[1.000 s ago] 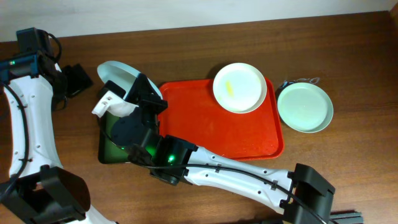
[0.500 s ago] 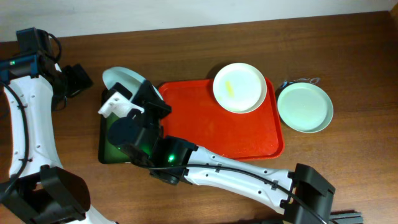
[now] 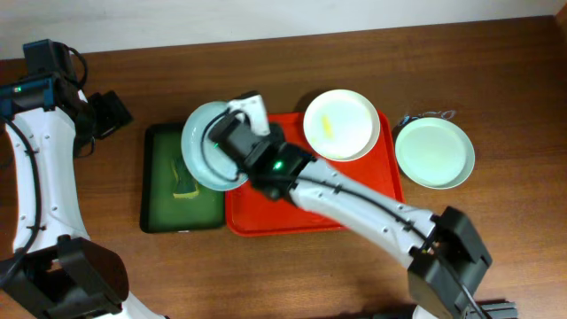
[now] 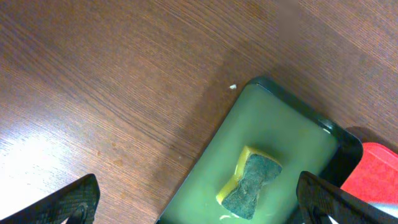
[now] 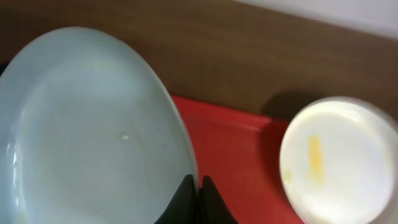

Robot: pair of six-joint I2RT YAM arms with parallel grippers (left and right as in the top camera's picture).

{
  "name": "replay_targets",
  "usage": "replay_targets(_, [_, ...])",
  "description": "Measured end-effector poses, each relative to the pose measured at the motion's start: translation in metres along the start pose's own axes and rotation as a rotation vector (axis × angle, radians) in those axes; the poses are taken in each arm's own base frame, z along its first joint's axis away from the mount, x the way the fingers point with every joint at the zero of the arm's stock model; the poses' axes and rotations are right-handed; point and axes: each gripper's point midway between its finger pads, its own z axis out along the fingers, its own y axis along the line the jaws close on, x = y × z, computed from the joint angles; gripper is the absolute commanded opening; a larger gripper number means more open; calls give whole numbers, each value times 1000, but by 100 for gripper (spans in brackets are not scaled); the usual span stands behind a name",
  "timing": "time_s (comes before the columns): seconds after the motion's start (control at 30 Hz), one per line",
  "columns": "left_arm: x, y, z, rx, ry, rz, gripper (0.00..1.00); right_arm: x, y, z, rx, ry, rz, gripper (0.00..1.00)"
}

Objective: Clean dirty plates on tray and stack at the side
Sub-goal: 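Carry the plate right and lower it onto the cleaned plate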

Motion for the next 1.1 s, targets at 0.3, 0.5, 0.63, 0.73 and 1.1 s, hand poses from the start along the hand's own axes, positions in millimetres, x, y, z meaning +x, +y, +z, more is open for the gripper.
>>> replay_targets(0.3, [0,0,0,0,0,0,99,1,-217,-15,0,258,527,4])
replay_targets(0.5, [0,0,0,0,0,0,99,79,-368,-52,243,437,813,4])
replay_targets(0.63, [0,0,0,0,0,0,99,113,-408,-60,315,476,892,4])
replay_targets(0.73, [0,0,0,0,-1,0,99,151,-427,-54,368,504,946,4])
replay_targets(1.1, [0,0,0,0,0,0,99,191,-440,-27,443,465,942,4])
